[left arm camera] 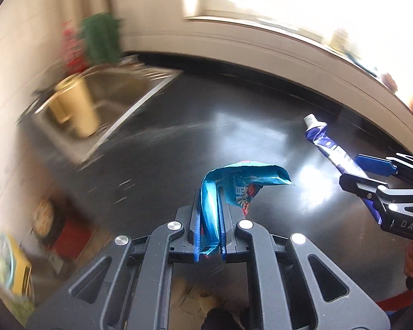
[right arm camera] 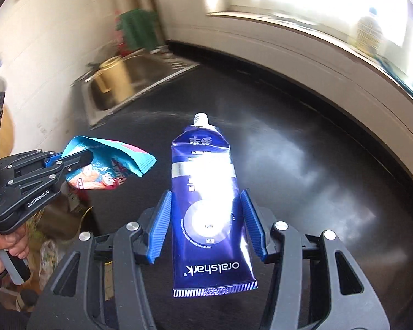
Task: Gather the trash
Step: 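Carry wrapper and toothpaste tube over the bin and open both tools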
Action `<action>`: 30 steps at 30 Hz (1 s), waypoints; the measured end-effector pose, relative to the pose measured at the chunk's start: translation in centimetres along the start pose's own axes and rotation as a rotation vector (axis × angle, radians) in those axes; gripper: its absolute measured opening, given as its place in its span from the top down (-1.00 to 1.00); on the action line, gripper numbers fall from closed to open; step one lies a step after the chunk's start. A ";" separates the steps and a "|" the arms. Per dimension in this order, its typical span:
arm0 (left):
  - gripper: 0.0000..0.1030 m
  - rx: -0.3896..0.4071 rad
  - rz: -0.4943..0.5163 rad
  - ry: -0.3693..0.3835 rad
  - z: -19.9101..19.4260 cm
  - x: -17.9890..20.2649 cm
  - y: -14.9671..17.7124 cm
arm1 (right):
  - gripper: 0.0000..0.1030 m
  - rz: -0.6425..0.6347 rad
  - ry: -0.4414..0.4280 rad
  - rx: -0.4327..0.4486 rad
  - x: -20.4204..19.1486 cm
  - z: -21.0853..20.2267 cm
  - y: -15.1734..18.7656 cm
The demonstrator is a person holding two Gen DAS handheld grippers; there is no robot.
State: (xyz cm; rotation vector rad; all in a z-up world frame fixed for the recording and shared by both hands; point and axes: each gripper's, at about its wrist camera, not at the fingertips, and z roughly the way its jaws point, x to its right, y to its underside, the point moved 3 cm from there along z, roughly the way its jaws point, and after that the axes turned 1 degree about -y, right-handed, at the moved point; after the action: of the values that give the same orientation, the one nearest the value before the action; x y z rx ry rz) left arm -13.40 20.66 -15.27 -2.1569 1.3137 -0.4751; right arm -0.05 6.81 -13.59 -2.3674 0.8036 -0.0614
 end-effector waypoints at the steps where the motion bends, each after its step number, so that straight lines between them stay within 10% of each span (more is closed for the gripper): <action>1: 0.82 -0.002 -0.024 -0.026 -0.5 -1.4 0.7 | 0.01 -0.027 -0.024 -0.007 -1.5 0.5 -0.3; 15: 0.82 -0.174 -0.435 -0.318 -3.9 -19.1 16.4 | 0.01 -0.437 -0.349 -0.205 -24.9 9.8 1.0; 30: 0.82 -0.283 -0.536 -0.323 1.5 -24.2 22.4 | 0.01 -0.478 -0.333 -0.357 -31.7 17.6 4.0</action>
State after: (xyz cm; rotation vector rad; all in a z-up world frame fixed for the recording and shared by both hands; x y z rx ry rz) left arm -39.00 34.62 -30.73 -2.6894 0.6478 -0.1286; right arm -23.86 31.87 -25.25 -2.7553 0.0829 0.2935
